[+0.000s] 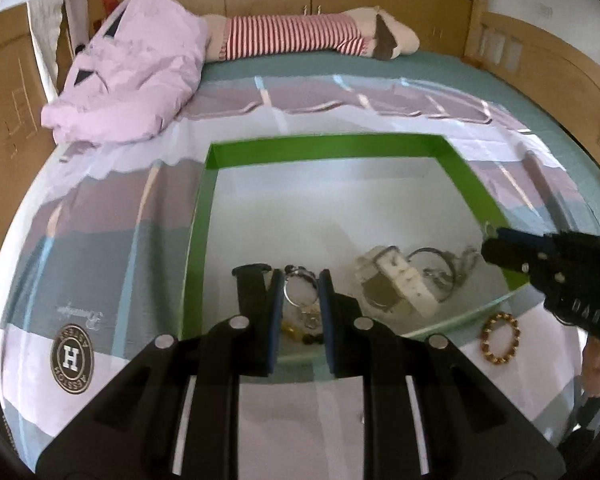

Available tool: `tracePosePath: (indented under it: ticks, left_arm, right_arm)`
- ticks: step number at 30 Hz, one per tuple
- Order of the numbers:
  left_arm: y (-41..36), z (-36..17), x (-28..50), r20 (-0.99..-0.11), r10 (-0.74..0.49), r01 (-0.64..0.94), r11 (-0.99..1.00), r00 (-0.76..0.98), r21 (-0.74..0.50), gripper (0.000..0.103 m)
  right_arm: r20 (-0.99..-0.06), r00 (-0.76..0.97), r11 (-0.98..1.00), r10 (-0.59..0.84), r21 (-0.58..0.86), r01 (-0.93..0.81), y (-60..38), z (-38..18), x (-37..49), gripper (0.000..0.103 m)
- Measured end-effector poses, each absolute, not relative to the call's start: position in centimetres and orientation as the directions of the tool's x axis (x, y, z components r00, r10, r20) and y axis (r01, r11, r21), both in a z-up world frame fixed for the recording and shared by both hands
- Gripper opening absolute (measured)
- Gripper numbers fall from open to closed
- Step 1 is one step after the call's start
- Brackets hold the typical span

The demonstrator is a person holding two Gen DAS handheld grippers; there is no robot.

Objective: Organize jewelry
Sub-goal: 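Carry both held rings over the green box, then open both grippers inside the box and withdraw them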

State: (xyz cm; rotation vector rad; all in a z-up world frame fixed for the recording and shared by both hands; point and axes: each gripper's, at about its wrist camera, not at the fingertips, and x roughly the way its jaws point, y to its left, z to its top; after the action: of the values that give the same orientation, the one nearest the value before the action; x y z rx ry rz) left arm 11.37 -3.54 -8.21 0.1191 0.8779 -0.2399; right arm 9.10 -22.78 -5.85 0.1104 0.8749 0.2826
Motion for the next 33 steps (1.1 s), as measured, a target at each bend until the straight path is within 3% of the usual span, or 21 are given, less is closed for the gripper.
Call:
tracePosePath:
  ticks: [10,33]
  left_arm:
    - [-3.1,-9.5,12.3,-0.791,-0.146,0.252,0.968,0.594,0.010,0.017]
    - [-4.3,-10.6,11.9,-0.805,-0.128,0.272,0.961,0.579,0.042,0.017]
  right_arm:
    - [-0.802,0.545,0.969,0.242,0.167,-0.184,-21.8,-9.7,10.6,0.020]
    - [-0.803,0.539,0.964,0.255,0.166,-0.209,-21.3,-9.8,10.8,0.020]
